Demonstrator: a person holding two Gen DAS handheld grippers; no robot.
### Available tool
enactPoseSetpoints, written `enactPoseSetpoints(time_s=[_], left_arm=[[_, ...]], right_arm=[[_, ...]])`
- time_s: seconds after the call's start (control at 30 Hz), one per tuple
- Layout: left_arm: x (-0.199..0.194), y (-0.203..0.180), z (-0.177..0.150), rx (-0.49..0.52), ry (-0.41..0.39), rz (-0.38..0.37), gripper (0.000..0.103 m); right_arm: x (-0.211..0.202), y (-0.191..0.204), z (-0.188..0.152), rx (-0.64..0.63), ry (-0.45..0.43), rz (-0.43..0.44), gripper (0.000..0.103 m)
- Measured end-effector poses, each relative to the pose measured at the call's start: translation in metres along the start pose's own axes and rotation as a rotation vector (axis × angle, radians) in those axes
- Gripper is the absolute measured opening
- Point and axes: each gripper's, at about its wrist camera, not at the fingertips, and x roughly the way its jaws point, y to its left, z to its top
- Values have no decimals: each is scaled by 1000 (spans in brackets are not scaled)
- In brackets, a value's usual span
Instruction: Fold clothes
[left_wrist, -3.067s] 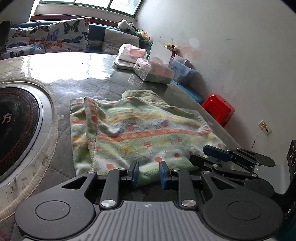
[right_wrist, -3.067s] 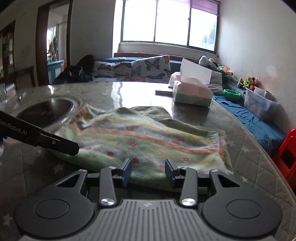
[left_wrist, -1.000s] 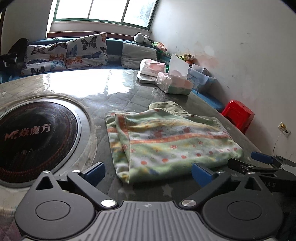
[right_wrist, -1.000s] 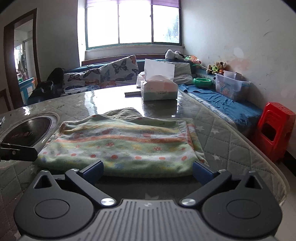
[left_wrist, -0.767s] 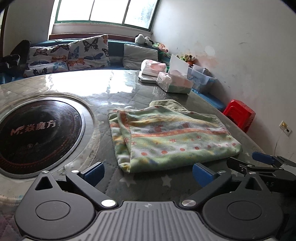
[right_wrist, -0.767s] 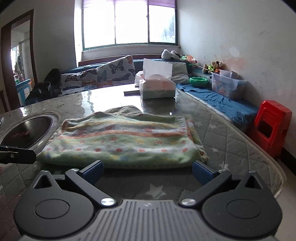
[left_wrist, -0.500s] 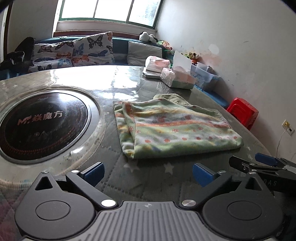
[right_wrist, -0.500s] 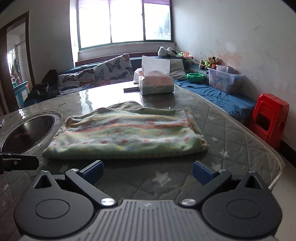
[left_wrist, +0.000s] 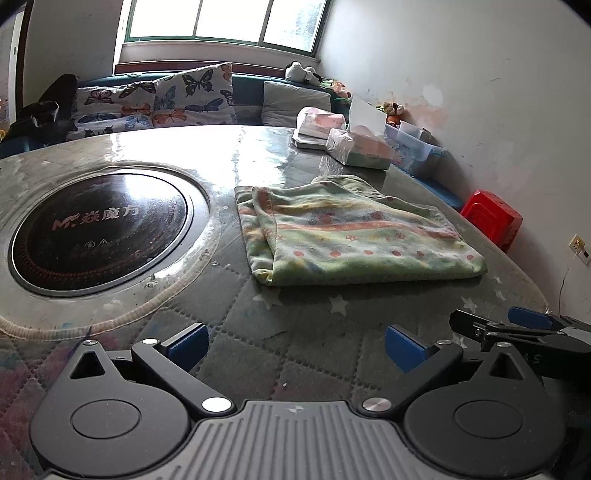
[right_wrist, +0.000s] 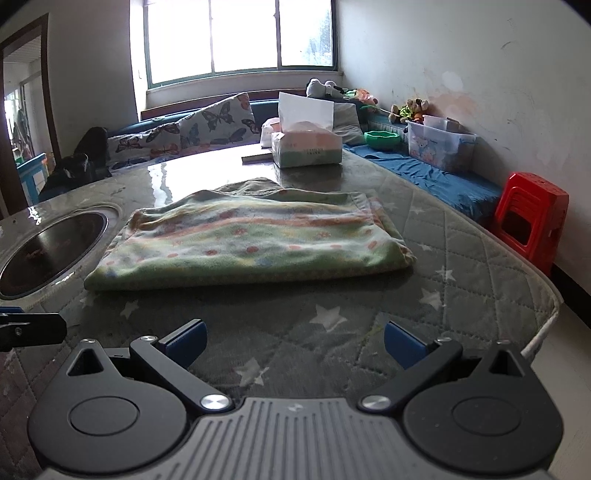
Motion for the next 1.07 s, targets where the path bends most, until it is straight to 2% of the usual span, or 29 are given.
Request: enactPoseSetpoints(time_s=[1.07], left_arm=[[1,-16,-12,32,44,8,103]], right_arm=[[-8,-2,-5,12,-1,18,103]])
